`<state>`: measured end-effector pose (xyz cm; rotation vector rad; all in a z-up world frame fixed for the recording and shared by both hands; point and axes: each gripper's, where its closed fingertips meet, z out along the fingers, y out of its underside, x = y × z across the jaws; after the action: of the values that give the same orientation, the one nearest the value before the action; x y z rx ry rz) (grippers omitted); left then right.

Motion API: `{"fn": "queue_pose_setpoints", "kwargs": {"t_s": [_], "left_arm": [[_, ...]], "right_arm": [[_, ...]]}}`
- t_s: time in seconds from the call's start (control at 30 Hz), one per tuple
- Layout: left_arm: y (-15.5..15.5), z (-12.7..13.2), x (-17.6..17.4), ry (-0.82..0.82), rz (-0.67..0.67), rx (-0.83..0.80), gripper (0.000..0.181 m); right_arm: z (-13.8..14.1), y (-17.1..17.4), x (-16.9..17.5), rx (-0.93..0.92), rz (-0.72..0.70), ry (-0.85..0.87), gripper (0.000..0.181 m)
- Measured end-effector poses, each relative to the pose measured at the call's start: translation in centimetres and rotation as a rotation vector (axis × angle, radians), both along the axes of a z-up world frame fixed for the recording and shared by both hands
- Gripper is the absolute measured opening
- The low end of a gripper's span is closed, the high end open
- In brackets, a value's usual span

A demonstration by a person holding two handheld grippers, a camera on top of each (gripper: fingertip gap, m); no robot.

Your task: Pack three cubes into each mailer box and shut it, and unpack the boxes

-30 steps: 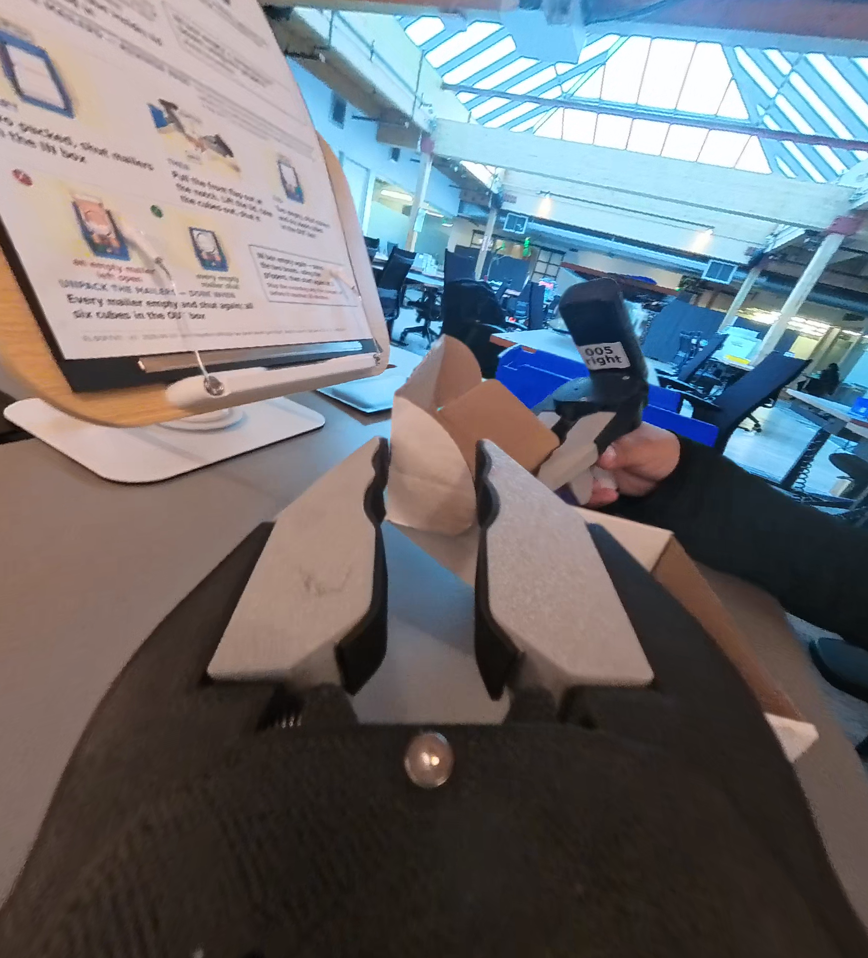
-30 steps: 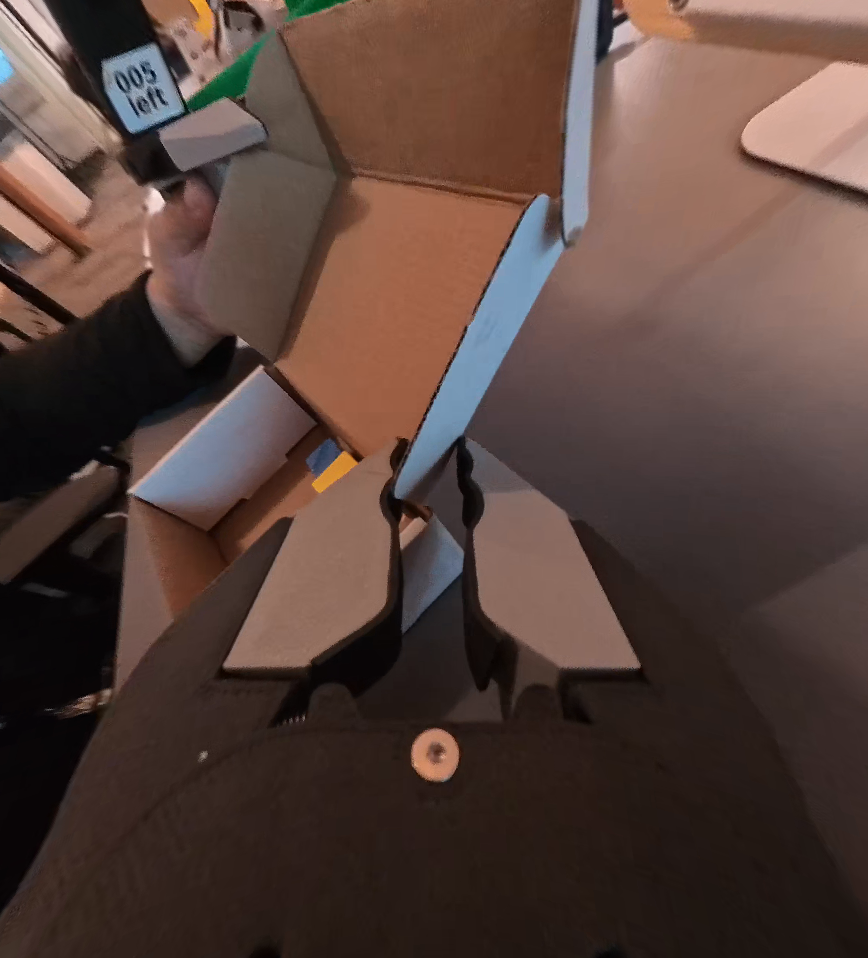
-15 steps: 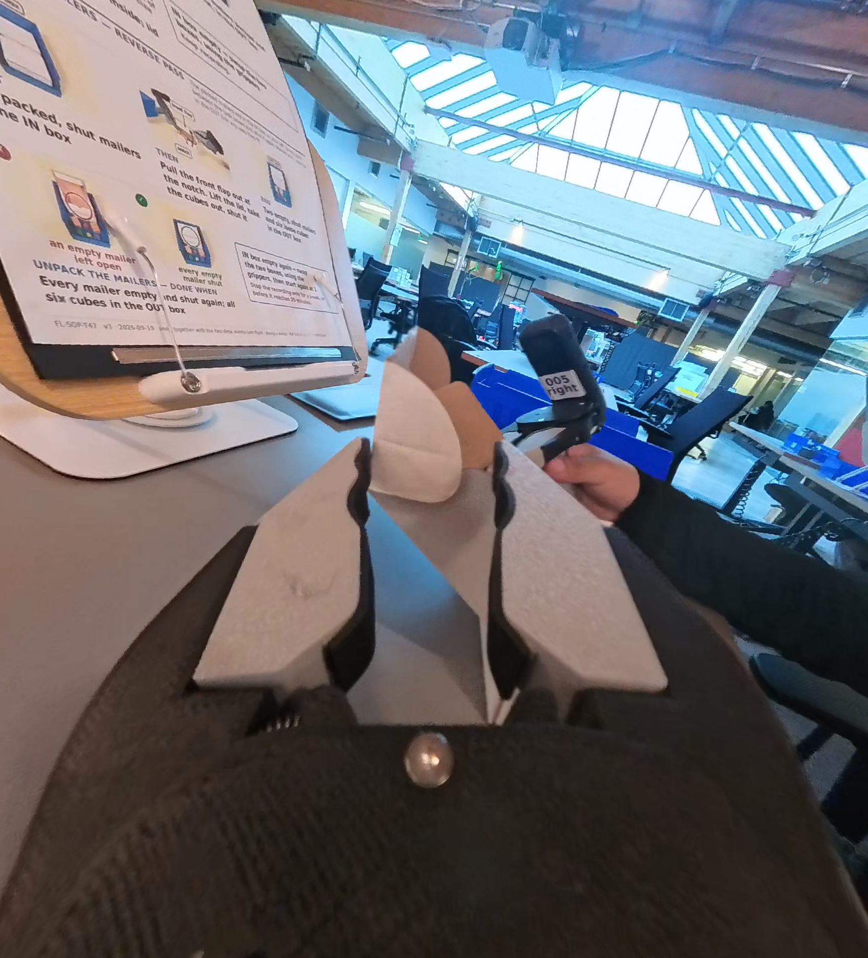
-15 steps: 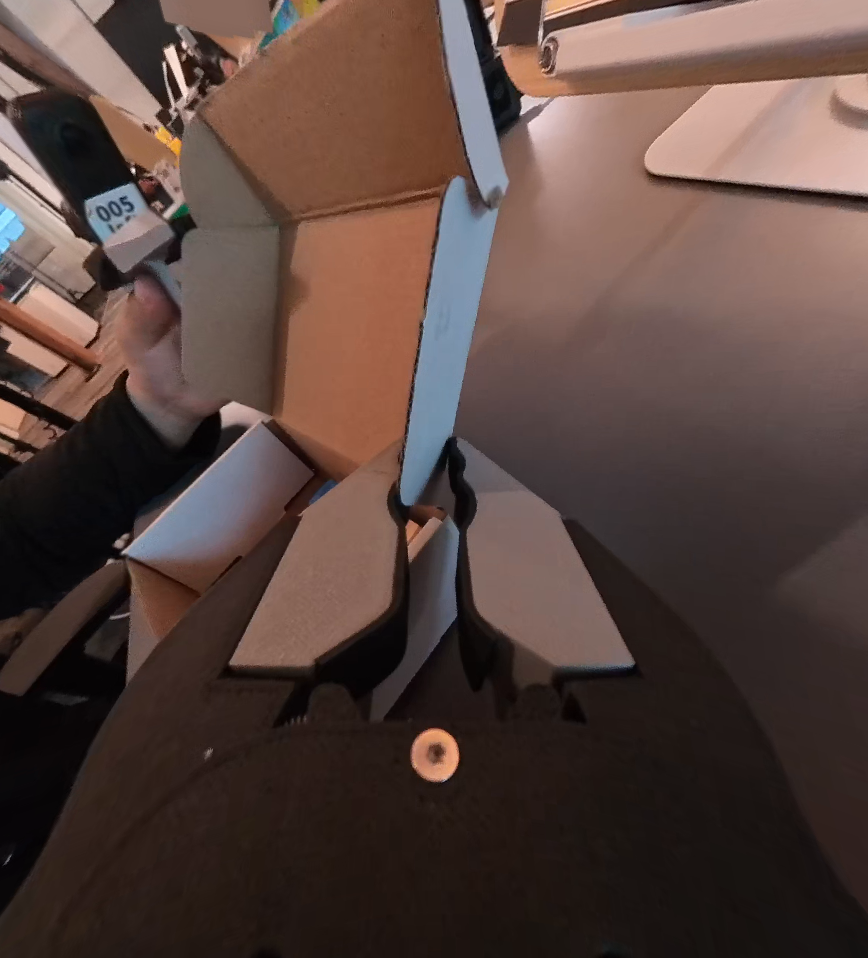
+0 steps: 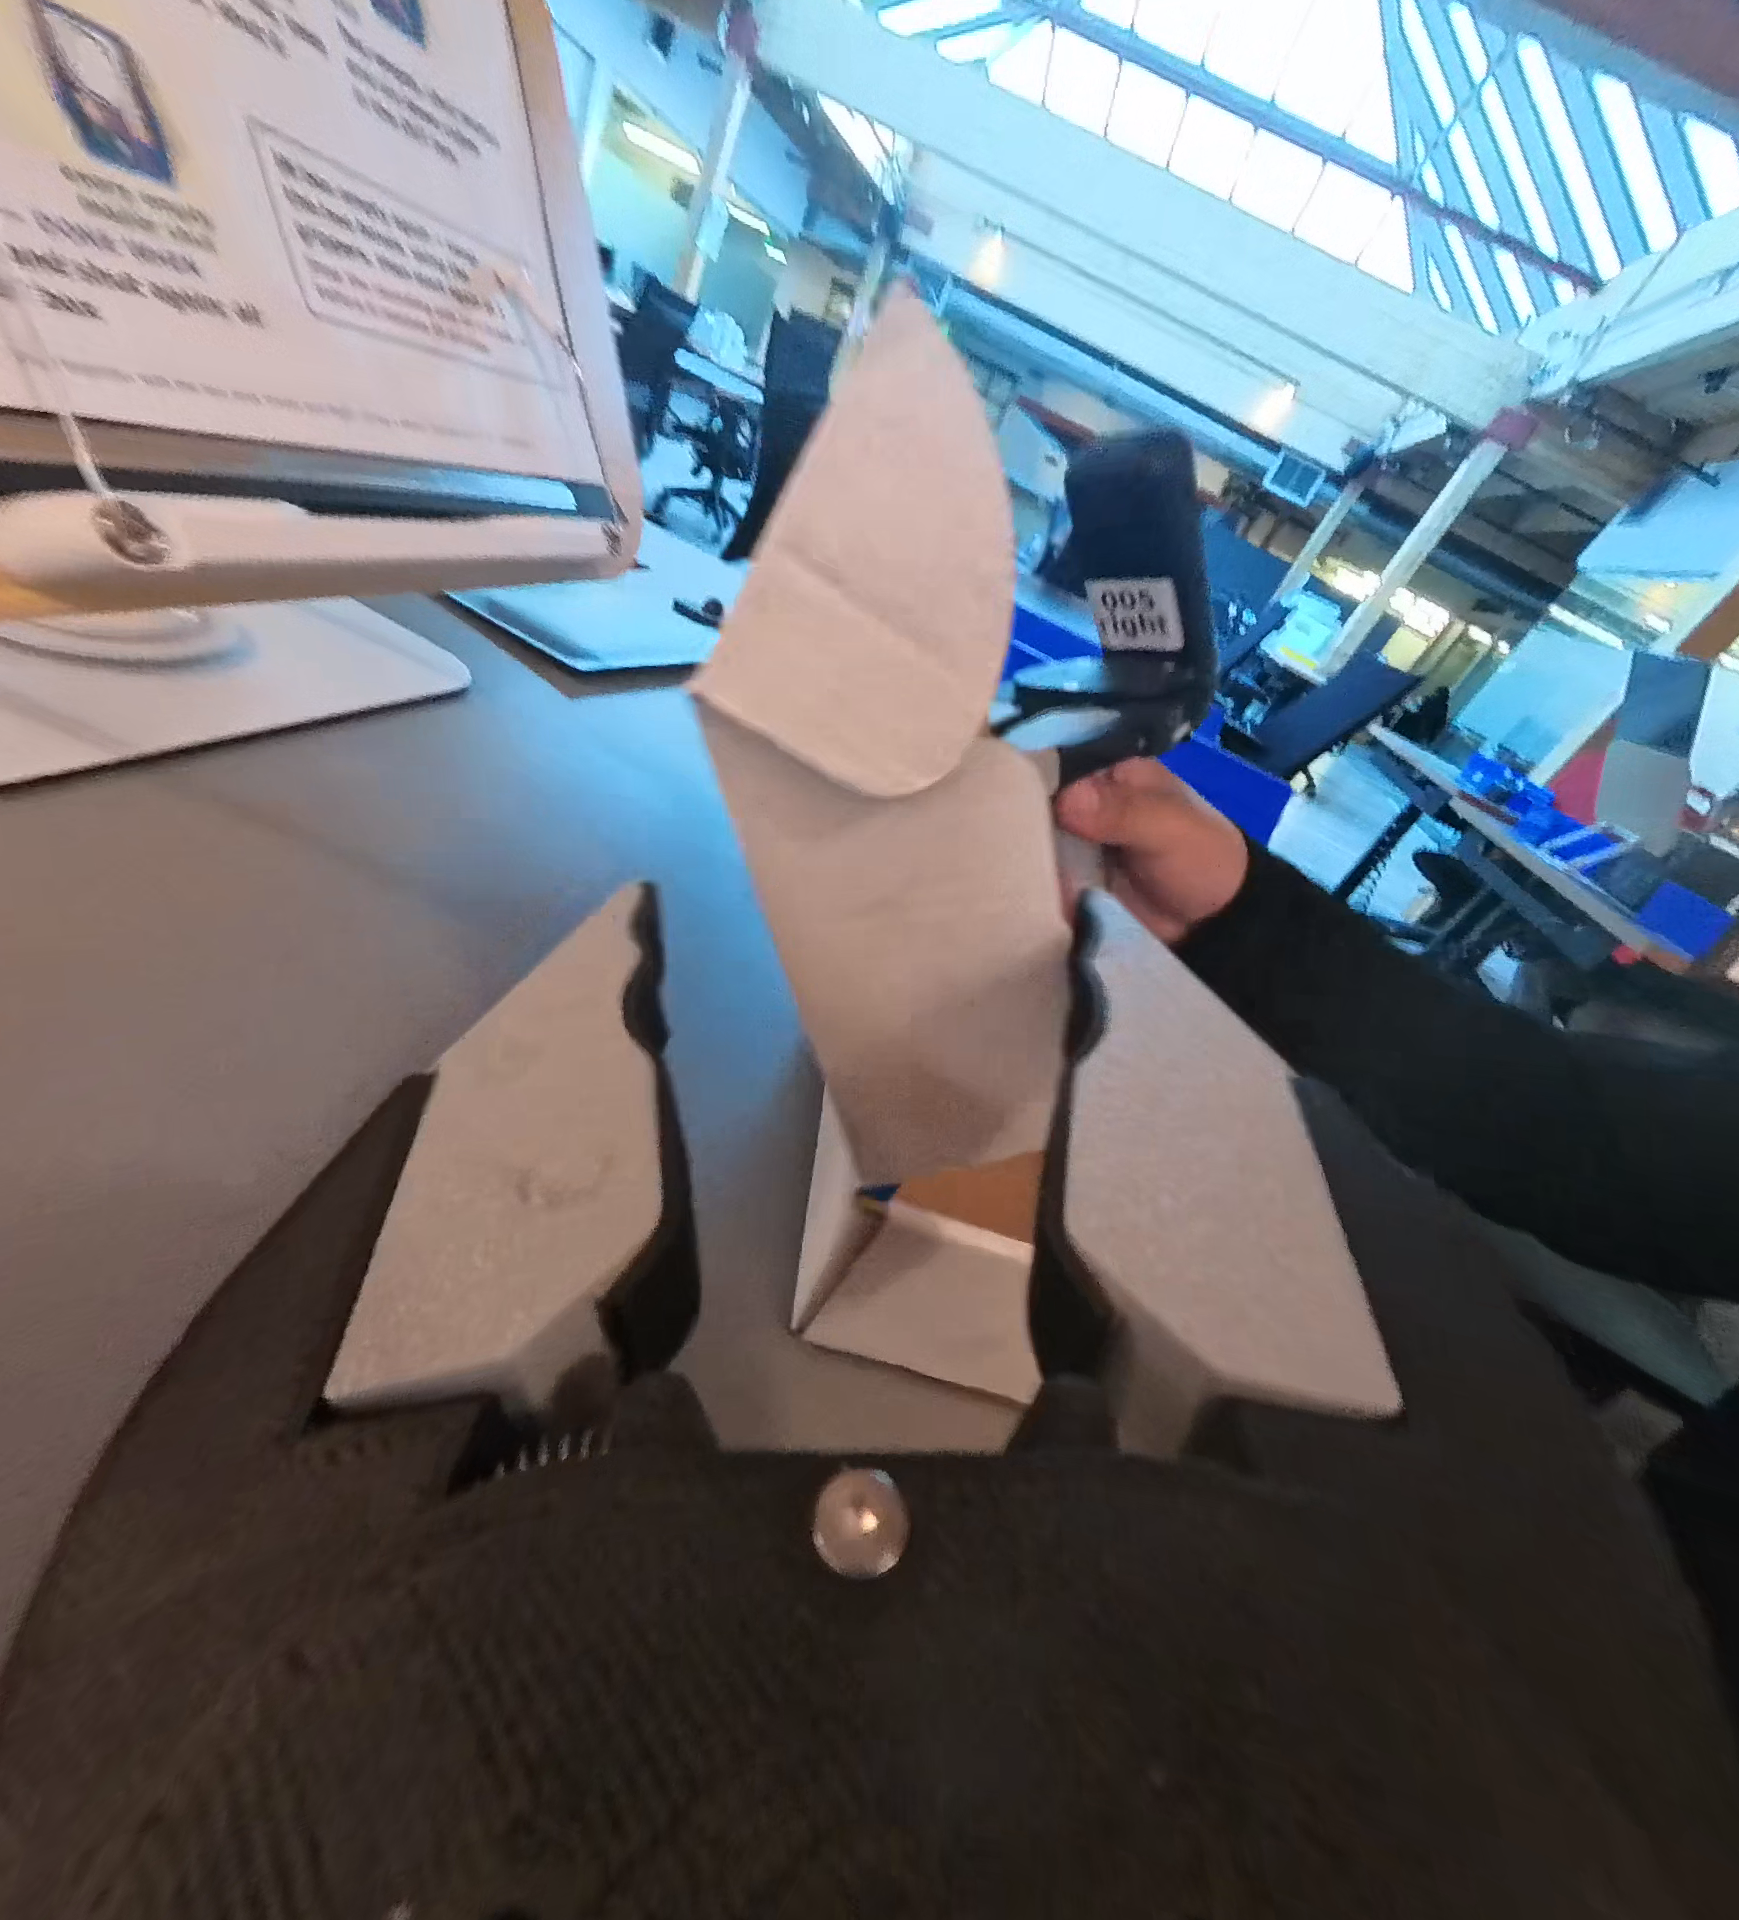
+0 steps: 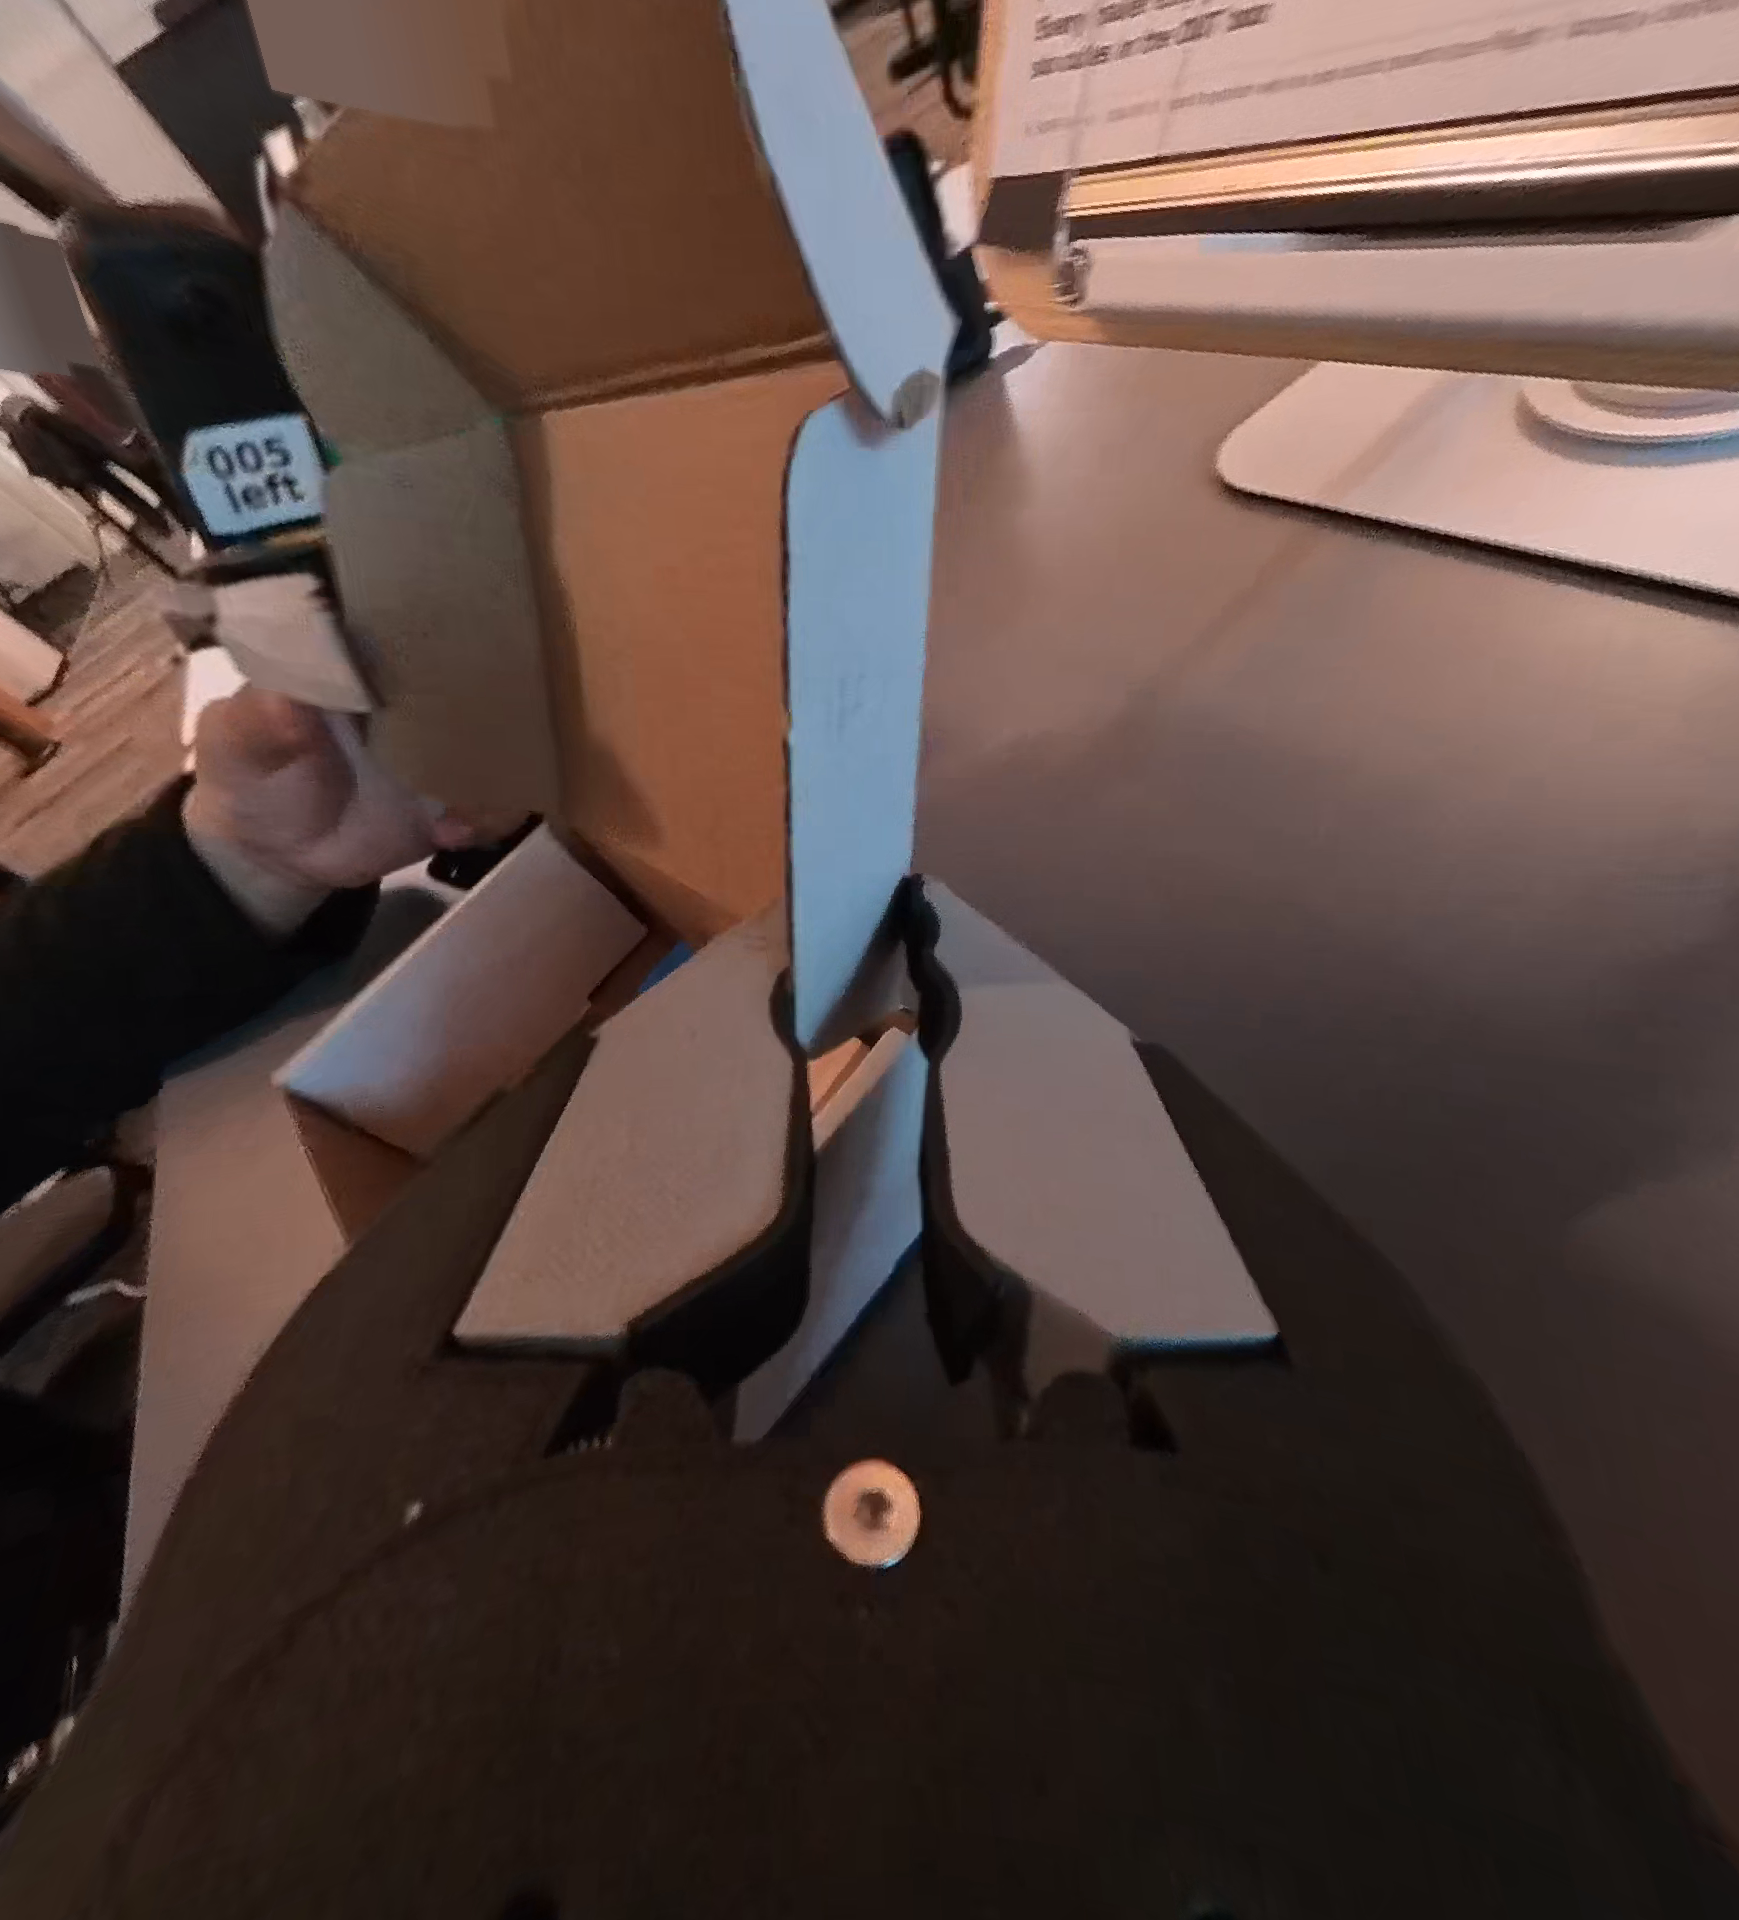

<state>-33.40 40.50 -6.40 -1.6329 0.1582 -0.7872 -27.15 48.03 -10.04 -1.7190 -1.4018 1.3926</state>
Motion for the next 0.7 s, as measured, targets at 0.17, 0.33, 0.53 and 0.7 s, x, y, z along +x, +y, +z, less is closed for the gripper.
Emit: {"fn": "queue_pose_setpoints", "kwargs": {"t_s": [0.17,0.33,0.53,0.7], "left_arm": [[-0.5,0.3,0.6,0.150,0.012,0.058,0.056],[-0.5,0.5,0.5,0.190,0.044,0.078,0.056],[-0.5,0.7,0.4,0.142,0.035,0.065,0.056],[-0.6,0.8,0.3,0.060,0.004,0.040,0.056]], "right_arm": [[0.2,-1.5,0.2,0.141,0.085,-0.023,0.040],[5.5,0.3,1.9,0.150,-0.003,0.185,0.064],[9.0,-3.5,4.2,0.351,0.172,0.353,0.069],[4.3,-7.3,4.0,0.532,0.373,0.153,0.071]]}}
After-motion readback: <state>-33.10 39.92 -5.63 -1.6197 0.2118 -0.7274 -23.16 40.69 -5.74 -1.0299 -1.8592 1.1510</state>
